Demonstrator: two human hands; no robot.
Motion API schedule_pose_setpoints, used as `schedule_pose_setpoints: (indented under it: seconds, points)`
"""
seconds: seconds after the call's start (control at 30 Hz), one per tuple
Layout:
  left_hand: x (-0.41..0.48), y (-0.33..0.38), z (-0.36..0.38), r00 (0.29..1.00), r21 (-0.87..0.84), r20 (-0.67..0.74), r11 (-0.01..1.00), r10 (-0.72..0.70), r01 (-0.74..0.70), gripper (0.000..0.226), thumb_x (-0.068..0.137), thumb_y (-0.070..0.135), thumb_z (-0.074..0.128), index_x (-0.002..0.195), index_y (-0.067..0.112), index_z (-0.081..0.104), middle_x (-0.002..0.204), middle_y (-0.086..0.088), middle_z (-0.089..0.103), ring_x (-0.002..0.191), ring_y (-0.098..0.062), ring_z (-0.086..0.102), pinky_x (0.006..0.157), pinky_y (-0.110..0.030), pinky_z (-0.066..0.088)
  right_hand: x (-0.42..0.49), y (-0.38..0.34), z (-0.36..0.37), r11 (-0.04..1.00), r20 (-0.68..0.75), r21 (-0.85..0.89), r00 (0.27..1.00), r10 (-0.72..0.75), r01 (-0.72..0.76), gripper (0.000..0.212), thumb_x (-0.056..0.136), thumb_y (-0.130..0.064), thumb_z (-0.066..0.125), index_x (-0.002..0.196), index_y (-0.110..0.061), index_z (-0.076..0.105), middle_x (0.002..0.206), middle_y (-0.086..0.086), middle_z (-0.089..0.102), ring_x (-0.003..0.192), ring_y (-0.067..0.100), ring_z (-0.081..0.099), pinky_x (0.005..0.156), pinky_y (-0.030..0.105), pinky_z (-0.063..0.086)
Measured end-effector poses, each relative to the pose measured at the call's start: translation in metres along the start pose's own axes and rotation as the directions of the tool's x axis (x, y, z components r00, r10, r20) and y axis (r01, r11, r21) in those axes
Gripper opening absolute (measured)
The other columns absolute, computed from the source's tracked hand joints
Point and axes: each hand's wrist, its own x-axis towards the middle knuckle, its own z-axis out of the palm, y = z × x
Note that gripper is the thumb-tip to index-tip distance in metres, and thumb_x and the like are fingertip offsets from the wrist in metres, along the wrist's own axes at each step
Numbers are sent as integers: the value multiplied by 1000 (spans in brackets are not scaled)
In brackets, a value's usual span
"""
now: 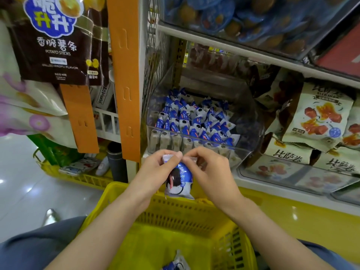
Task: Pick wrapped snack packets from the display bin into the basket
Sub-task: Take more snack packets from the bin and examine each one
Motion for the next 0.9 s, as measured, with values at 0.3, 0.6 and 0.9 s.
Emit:
schedule_pose_setpoints:
  seconds: [0.3,0.6,0.9]
  points:
    - [-2,7,-7,996,-127,-67,990,58,-66,37,76,12,70,110,15,55,100,-5,70,93,-16,68,81,-30,55,9,-5,-5,587,157,662,852,499,-466,12,95,-11,47,86,-8,54,85,12,67,69,12,69,58,19,55]
    - [-6,14,-17,965,70,-42,964,258,-255,20,78,18,68,96,26,65,89,6,71,77,1,67,56,-10,47,8,-9,-17,778,245,505,926,287,-374,11,88,-16,58,97,-22,63,93,-1,70,84,4,67,71,15,52]
    - [-8,13,-22,900,386,-70,844,430,-373,13,92,13,54,84,16,63,69,7,67,67,4,61,61,-10,49,5,-2,-8,658,253,573,869,426,-489,8,91,-18,55,94,-18,63,93,6,71,83,15,68,77,34,56]
